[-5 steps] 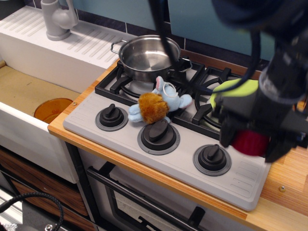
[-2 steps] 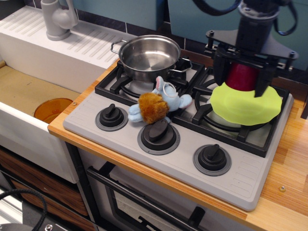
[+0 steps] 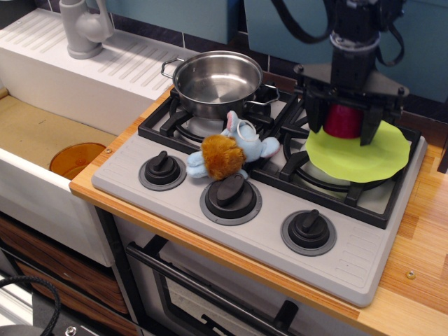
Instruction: Put sweetpotato on plate and stuffedelephant in pot or pan on stove
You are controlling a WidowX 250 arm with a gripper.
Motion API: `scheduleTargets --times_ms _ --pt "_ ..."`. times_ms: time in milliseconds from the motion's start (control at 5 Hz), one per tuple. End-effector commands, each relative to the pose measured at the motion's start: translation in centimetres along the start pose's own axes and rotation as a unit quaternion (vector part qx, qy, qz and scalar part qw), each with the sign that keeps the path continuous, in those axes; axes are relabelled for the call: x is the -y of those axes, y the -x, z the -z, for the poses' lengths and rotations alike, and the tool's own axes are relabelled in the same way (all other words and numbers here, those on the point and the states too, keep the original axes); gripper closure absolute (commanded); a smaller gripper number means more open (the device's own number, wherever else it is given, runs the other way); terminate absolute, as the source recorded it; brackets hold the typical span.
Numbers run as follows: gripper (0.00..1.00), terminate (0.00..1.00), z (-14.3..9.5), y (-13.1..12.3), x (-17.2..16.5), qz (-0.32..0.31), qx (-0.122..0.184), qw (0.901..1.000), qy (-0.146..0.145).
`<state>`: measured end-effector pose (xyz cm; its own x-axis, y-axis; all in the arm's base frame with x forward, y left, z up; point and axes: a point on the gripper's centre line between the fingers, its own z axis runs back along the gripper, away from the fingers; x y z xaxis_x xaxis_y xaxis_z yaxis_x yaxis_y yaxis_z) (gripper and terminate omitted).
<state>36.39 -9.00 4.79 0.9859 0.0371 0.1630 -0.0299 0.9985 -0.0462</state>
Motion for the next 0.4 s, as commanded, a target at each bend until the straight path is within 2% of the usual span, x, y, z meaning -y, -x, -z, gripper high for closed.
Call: scheduleTargets --times_ms 0,200 --pt "1.00 0.00 -1.90 -0.20 2.38 -0.022 0.021 0.9995 -0.004" --pt "1.00 0.00 -2.72 0.51 3.08 -0.031 0.017 0.9993 -0.009"
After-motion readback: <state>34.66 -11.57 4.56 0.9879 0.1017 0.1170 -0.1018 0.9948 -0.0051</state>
